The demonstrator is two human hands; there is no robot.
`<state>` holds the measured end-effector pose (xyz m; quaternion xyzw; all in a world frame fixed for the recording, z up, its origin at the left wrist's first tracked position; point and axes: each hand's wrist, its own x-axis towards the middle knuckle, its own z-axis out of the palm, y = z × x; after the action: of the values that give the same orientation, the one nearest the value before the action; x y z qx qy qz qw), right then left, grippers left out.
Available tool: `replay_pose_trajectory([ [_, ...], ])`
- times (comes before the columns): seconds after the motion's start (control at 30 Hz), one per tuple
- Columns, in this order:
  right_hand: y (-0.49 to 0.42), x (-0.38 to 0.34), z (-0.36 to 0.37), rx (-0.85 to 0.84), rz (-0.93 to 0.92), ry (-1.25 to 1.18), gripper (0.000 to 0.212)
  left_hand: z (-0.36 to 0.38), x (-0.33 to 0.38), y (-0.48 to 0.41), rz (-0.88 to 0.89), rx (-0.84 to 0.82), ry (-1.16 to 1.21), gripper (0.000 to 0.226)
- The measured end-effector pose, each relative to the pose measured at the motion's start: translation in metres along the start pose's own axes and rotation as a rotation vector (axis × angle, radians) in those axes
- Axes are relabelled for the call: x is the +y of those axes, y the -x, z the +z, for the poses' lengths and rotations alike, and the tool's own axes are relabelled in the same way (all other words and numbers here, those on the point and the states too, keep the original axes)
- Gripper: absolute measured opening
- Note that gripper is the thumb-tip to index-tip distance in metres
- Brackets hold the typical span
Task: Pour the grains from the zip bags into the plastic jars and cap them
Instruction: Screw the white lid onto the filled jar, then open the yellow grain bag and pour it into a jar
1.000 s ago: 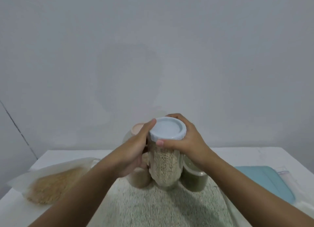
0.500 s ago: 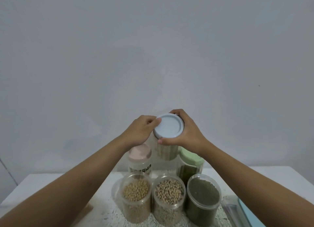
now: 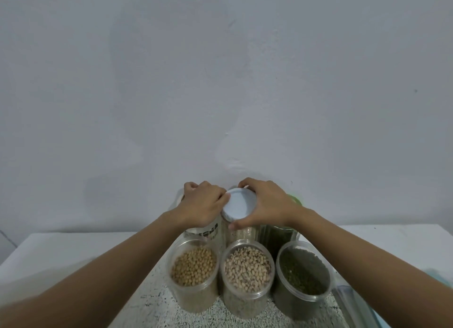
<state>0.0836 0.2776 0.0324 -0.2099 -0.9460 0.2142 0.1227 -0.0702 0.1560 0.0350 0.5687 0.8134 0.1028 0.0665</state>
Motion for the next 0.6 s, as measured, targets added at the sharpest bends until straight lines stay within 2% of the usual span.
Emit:
replay_pose_trajectory([
  [0.13,-0.002,0.000,0.003,-0.019,-0.016,0.070,0.091,0.008,0.000,0.002,0.022,0.031,-0.092,0.038],
  [0.27,-0.002,-0.001,0.005,-0.015,-0.006,0.123,0.090,0.010,-0.001,-0.001,0.009,0.044,-0.080,0.040],
  [0.33,-0.001,-0.002,0.005,-0.022,0.000,0.146,0.089,0.007,0.000,-0.002,-0.010,0.045,0.019,0.039],
  [0.47,0.003,-0.004,0.001,-0.074,-0.003,0.177,0.096,-0.012,-0.005,0.001,-0.054,0.106,0.479,0.036],
  [0.53,0.004,-0.006,0.000,-0.068,-0.003,0.184,0.104,-0.023,-0.012,0.006,-0.043,0.150,0.528,0.033],
  [0.6,0.004,-0.015,0.001,-0.016,-0.026,0.188,0.102,-0.028,-0.026,0.013,-0.077,0.214,0.517,0.032],
])
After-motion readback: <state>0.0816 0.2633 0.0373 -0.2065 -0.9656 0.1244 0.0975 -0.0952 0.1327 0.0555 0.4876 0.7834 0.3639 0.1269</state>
